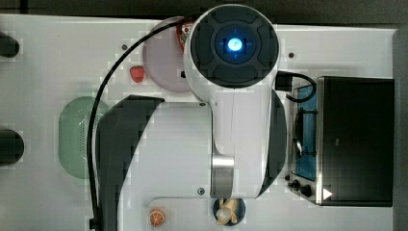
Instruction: Drag strainer left to right.
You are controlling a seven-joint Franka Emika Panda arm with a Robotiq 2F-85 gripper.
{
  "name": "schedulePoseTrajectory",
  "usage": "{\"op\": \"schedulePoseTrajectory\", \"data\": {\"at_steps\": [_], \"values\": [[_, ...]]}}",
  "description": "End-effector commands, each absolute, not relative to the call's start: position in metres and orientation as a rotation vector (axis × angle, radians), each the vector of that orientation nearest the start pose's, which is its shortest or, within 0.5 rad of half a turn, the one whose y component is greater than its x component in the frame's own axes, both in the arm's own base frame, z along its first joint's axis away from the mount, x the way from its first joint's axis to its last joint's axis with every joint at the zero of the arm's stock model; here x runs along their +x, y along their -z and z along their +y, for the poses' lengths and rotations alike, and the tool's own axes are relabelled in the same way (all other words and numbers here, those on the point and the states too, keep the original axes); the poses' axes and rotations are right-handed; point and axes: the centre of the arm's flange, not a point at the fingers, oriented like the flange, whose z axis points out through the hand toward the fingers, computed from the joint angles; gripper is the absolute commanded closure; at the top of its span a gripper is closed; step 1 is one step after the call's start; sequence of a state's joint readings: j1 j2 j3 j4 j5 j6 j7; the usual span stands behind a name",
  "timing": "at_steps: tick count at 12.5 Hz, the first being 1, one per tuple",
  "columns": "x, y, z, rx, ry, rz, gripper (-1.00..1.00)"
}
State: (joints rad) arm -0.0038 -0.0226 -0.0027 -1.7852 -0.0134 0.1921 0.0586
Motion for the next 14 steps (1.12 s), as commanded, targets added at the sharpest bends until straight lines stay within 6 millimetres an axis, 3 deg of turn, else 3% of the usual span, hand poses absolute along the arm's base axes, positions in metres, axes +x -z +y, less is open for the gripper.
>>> {"op": "schedulePoseTrajectory", "data": {"at_steps": [1,3,8,11,14], "values": [[0.441,-0.647,-0.030,-2.815,0.063,1.425,-0.58],[0.445,-0.643,-0.009,-2.854,0.061,1.376,-0.99],[0.462,-0.608,0.106,-2.968,0.064,1.270,-1.00],[0.469,-0.565,0.184,-2.955,0.048,1.364,-1.00],[0.473,-0.509,0.250,-2.896,-0.002,1.510,-1.00]]}}
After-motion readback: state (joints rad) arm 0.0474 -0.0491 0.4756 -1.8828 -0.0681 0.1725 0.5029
